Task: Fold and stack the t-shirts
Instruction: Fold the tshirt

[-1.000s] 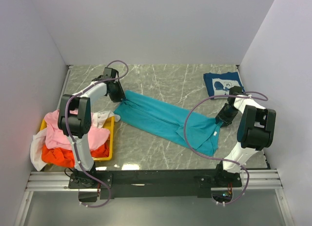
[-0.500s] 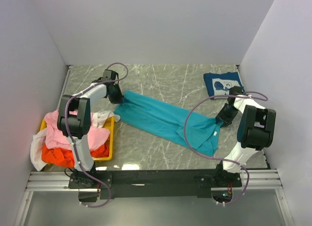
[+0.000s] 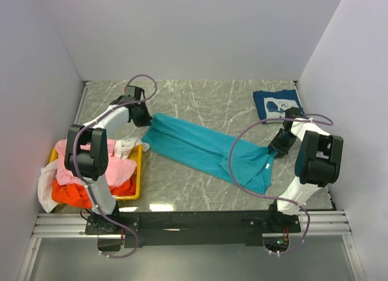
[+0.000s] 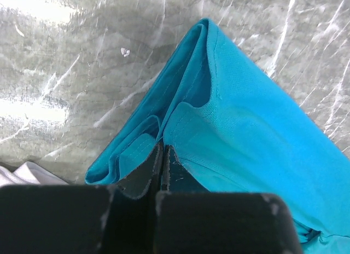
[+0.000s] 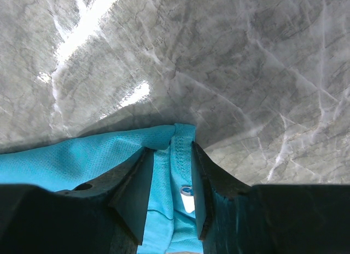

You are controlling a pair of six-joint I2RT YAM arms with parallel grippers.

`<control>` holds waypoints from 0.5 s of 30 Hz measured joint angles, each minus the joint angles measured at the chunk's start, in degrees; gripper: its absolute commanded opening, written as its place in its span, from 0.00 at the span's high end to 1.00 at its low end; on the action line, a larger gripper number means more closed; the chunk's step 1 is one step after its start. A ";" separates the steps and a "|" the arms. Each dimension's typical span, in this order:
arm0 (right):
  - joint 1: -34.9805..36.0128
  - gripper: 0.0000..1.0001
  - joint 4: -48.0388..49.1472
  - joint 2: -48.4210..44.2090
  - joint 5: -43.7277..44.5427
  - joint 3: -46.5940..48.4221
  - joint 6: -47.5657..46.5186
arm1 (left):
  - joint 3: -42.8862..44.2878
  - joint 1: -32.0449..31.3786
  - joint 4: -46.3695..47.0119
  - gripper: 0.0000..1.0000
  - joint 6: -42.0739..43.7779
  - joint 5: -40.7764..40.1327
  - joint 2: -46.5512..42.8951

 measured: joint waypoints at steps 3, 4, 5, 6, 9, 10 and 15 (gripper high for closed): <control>0.00 0.59 -0.02 0.00 -0.02 0.02 -0.02 | -0.42 0.00 -0.09 1.00 -0.02 -0.02 0.00; 0.00 0.59 -0.02 0.00 -0.02 0.02 -0.07 | -0.55 0.00 -0.13 1.00 -0.04 -0.07 0.02; 0.00 0.59 -0.02 0.00 -0.02 0.00 -0.13 | -0.61 0.02 -0.33 1.00 -0.04 -0.13 0.04; 0.00 0.59 0.00 0.00 -0.04 0.02 -0.15 | -0.63 0.00 -0.55 1.00 -0.07 -0.33 0.13; 0.00 0.59 0.00 0.02 -0.07 0.02 -0.17 | -0.63 0.00 -1.38 0.98 -0.37 -1.01 0.39; 0.00 0.59 0.00 0.02 -0.07 0.02 -0.17 | -0.68 0.02 -1.73 0.91 -0.48 -1.20 0.46; 0.00 0.59 0.00 0.04 -0.07 0.02 -0.20 | -0.85 0.00 -3.61 0.63 -1.16 -2.95 0.48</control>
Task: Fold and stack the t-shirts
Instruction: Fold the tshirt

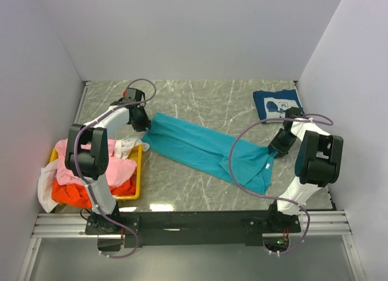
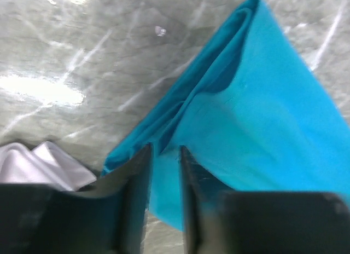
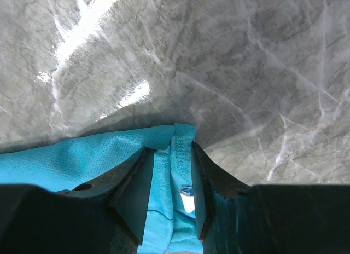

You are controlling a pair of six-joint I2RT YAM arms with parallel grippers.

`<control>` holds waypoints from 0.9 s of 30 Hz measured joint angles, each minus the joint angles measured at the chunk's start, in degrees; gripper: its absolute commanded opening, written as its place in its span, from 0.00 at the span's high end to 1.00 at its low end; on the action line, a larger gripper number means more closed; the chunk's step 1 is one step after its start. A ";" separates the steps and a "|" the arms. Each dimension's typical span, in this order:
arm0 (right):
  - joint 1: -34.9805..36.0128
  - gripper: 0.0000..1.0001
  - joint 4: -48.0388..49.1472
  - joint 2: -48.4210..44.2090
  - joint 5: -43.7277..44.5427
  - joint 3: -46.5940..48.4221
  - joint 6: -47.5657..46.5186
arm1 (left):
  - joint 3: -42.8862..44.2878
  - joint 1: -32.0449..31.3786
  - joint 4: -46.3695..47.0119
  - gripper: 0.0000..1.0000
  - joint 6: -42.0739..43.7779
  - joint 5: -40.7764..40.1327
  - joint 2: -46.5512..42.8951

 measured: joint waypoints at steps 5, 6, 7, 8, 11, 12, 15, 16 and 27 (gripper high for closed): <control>0.00 0.59 -0.02 0.00 0.02 0.00 0.02 | 0.11 0.02 -1.20 0.43 -0.24 -1.95 -0.02; 0.00 0.59 -0.04 0.00 0.04 0.02 0.02 | 0.42 0.00 -1.60 0.42 -0.13 -2.05 -0.02; 0.00 0.58 -0.09 0.00 0.04 0.09 0.02 | 0.72 -0.04 -1.66 0.40 -0.09 -2.12 -0.02; 0.00 0.57 -0.13 0.00 0.09 0.11 0.02 | 1.31 -0.07 -2.05 0.39 0.04 -2.21 -0.02; 0.00 0.56 -0.48 -0.02 0.48 0.46 0.02 | 4.17 -0.55 -2.32 0.39 0.42 -2.64 -0.02; 0.00 0.55 -0.63 -0.13 0.66 0.52 0.02 | 5.49 -0.94 -2.19 0.38 0.48 -2.62 -0.02; 0.00 0.54 -1.49 -1.27 1.11 0.70 0.07 | 7.78 -2.43 -0.55 0.37 0.48 -1.99 -0.02; 0.00 0.54 -1.79 -1.84 1.25 0.70 0.09 | 8.09 -2.86 0.09 0.38 0.39 -1.31 -0.02; 3.19 0.54 -4.33 -10.01 2.47 1.68 1.33 | 7.30 -5.40 5.07 0.39 -2.23 9.09 5.31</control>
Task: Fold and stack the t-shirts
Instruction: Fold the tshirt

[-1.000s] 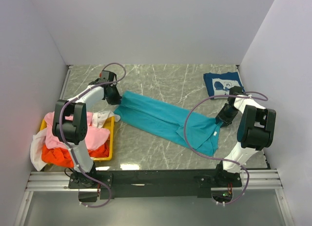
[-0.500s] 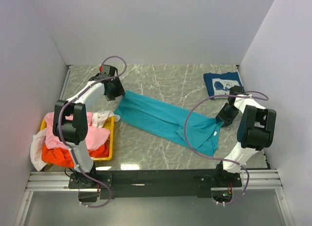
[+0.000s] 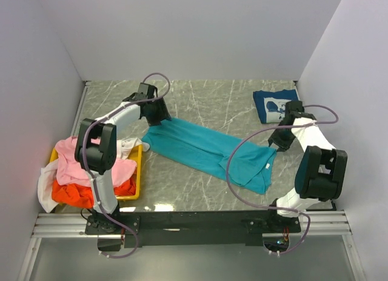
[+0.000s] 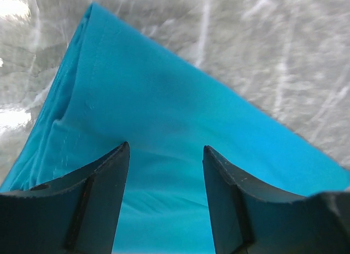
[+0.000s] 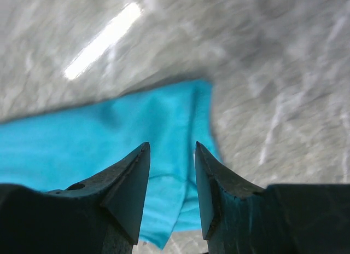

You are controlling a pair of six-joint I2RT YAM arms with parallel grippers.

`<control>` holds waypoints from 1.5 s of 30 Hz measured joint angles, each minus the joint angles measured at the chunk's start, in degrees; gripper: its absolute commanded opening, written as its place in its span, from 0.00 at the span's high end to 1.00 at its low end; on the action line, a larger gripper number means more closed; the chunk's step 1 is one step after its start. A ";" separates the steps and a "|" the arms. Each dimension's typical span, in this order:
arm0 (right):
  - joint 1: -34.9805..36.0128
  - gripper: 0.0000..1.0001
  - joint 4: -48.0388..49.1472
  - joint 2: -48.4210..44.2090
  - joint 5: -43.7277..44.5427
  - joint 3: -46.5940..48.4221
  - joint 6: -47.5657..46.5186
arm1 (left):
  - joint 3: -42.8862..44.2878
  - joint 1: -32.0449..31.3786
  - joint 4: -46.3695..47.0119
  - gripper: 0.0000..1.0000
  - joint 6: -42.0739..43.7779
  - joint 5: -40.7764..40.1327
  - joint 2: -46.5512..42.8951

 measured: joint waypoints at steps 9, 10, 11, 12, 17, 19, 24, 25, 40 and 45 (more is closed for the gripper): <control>13.33 0.55 0.35 1.81 -1.73 0.52 3.87 | -1.84 0.55 1.97 0.39 0.11 0.83 4.46; 14.12 0.55 0.59 2.69 -1.92 0.52 4.13 | -1.90 0.72 2.34 0.39 0.13 0.63 4.46; 15.02 0.55 0.87 3.89 -1.97 0.52 4.44 | -2.03 0.90 2.62 0.39 0.11 0.63 4.46; 15.76 0.56 1.07 5.25 -2.14 0.52 4.72 | -2.19 1.03 2.91 0.39 0.13 0.59 4.46; 18.16 0.56 1.57 10.27 -2.49 0.52 5.44 | -2.43 2.60 4.31 0.39 0.17 0.61 4.66; 18.62 0.56 1.73 11.39 -2.64 0.61 5.46 | -2.43 3.23 4.90 0.40 0.24 0.70 4.90; 19.26 0.56 1.36 13.16 -2.95 2.67 5.46 | -0.98 4.37 5.35 0.39 1.11 1.53 6.12; 19.37 0.56 1.18 13.55 -3.02 3.15 5.44 | -0.02 4.46 5.25 0.39 1.46 1.53 6.84; 23.78 0.56 4.09 9.68 -4.09 -2.08 6.64 | 19.67 4.61 3.50 0.37 5.40 2.62 19.87; 27.47 0.56 4.09 8.11 -5.70 -4.11 7.65 | 24.15 4.52 2.93 0.35 6.16 3.10 22.67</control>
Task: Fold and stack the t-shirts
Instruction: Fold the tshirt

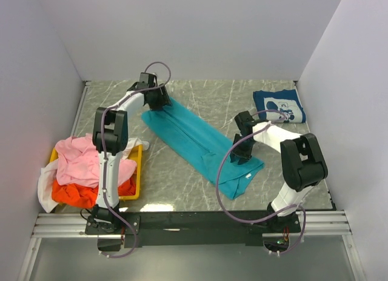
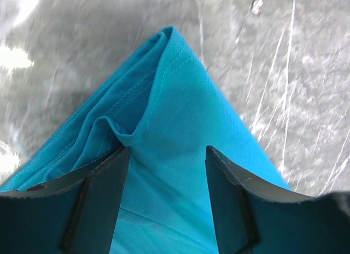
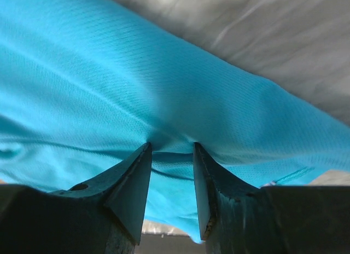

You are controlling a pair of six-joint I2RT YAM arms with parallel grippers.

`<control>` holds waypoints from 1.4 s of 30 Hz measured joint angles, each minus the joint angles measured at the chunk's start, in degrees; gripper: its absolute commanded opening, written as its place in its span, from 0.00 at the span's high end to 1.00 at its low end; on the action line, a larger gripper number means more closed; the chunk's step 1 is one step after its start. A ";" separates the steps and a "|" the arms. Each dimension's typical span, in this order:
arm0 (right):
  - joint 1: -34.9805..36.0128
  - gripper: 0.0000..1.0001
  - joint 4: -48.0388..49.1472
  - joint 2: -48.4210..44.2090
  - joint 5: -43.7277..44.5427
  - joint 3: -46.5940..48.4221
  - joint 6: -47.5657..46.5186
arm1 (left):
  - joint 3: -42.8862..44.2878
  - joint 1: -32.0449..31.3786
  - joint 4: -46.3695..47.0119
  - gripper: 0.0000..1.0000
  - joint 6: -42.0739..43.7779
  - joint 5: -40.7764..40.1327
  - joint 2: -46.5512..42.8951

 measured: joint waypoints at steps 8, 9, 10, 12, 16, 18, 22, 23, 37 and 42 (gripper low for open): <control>7.28 0.56 -1.40 -1.38 -4.26 -2.27 1.57 | 9.81 -2.75 -2.43 0.33 1.18 -1.75 5.60; 8.24 0.56 -1.70 -1.49 -4.92 -2.58 1.77 | 10.60 -3.37 -2.54 0.33 1.53 -2.14 6.08; 9.14 0.56 -1.90 -1.53 -5.75 -2.86 1.88 | 11.43 -4.00 -2.62 0.33 1.77 -2.60 6.58; 10.80 0.56 -2.34 -1.60 -7.13 -3.28 2.16 | 12.94 -5.09 -2.58 0.32 2.01 -3.17 7.52; 14.97 0.56 -3.26 -1.53 -9.64 -3.67 2.40 | 14.14 -7.04 -1.90 0.32 2.45 -3.61 8.46; 16.96 0.56 -3.41 -1.16 -10.99 -3.67 2.49 | 14.29 -7.74 -1.44 0.31 2.56 -3.61 8.61; 20.02 0.56 -3.45 -0.55 -13.27 -3.56 2.75 | 15.52 -8.79 -1.18 0.30 2.89 -3.15 9.51; 20.65 0.56 -3.45 -0.33 -13.86 -3.41 2.78 | 15.89 -9.03 -1.09 0.30 2.99 -3.08 9.73; 28.20 0.56 -3.39 4.98 -19.74 1.49 1.77 | 18.75 -11.98 0.92 0.29 5.01 -0.28 12.02; 29.79 0.57 -4.04 6.58 -20.46 3.56 0.90 | 18.75 -12.79 1.51 0.27 5.53 0.83 12.11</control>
